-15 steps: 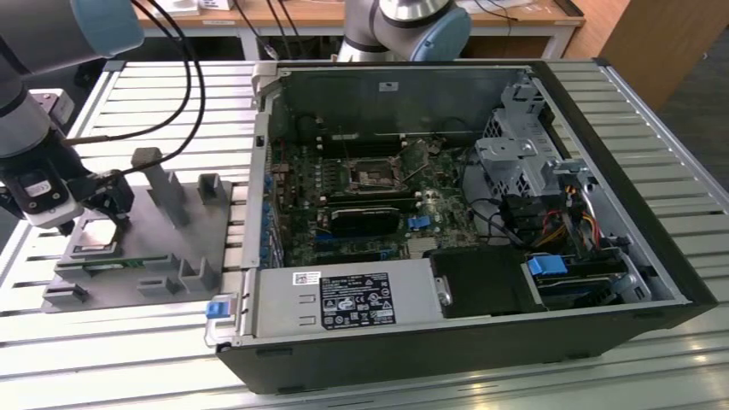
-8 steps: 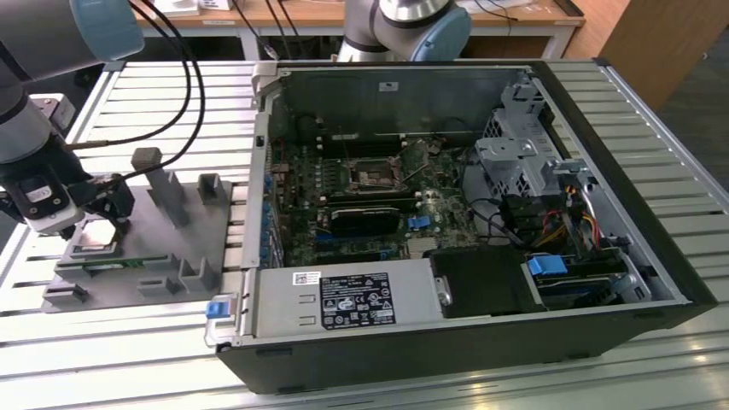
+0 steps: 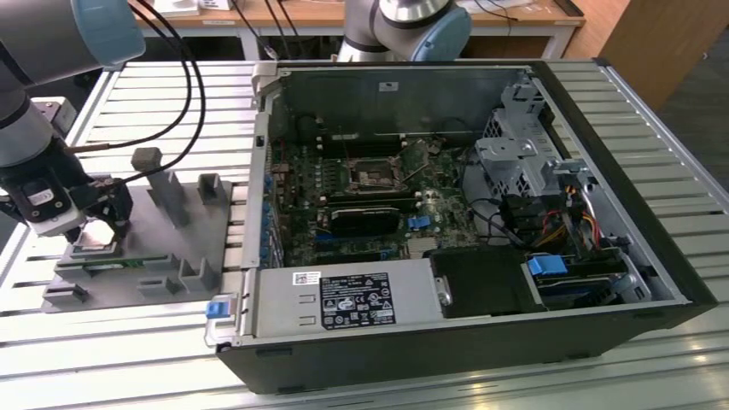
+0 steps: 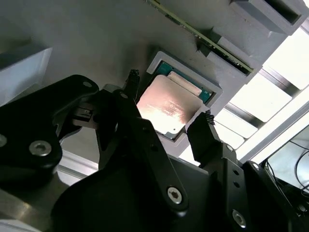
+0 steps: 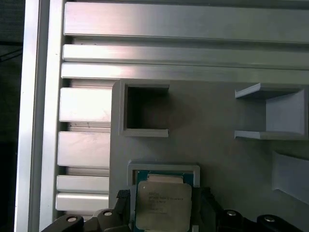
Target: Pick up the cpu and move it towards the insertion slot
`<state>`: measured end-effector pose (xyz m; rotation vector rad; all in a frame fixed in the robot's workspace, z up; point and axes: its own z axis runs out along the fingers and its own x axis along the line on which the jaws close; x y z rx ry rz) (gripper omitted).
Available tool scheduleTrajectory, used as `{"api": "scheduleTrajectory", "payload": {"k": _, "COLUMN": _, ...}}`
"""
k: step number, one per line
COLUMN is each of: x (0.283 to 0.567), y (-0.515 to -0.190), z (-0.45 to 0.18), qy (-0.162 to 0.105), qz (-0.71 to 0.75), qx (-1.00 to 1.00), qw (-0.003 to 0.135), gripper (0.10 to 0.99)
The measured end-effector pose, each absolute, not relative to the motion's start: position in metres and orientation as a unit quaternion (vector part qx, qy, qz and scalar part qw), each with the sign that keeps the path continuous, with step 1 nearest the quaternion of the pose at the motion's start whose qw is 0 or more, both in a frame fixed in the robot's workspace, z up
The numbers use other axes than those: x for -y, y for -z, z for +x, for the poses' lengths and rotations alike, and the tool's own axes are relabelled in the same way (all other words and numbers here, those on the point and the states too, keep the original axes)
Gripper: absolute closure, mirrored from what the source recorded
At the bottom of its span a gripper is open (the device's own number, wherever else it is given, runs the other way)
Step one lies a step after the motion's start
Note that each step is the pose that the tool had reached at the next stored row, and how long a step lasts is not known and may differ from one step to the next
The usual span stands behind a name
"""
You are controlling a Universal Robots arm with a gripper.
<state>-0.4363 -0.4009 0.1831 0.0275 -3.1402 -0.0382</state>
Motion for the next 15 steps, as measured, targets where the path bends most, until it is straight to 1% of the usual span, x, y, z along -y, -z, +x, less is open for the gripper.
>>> {"api": "scheduleTrajectory", "payload": {"k": 7, "x": 0.4015, "y": -0.1823, "z": -0.4366, "qy": 0.012, "qz": 0.009, "qx": 1.0, "qw": 0.001, "gripper": 0.42}}
{"api": "scheduleTrajectory", "payload": {"k": 8, "x": 0.4015, "y": -0.1823, "z": -0.4366, "qy": 0.012, "qz": 0.009, "qx": 1.0, "qw": 0.0, "gripper": 0.49}}
{"api": "scheduleTrajectory", "payload": {"k": 11, "x": 0.4015, "y": -0.1823, "z": -0.4366, "qy": 0.012, "qz": 0.009, "qx": 1.0, "qw": 0.001, "gripper": 0.49}}
{"api": "scheduleTrajectory", "payload": {"k": 13, "x": 0.4015, "y": -0.1823, "z": -0.4366, "qy": 0.012, "qz": 0.009, "qx": 1.0, "qw": 0.001, "gripper": 0.506}}
{"api": "scheduleTrajectory", "payload": {"k": 14, "x": 0.4016, "y": -0.1822, "z": -0.4366, "qy": 0.012, "qz": 0.009, "qx": 1.0, "qw": 0.001, "gripper": 0.545}}
{"api": "scheduleTrajectory", "payload": {"k": 15, "x": 0.4015, "y": -0.1822, "z": -0.4366, "qy": 0.012, "qz": 0.009, "qx": 1.0, "qw": 0.001, "gripper": 0.545}}
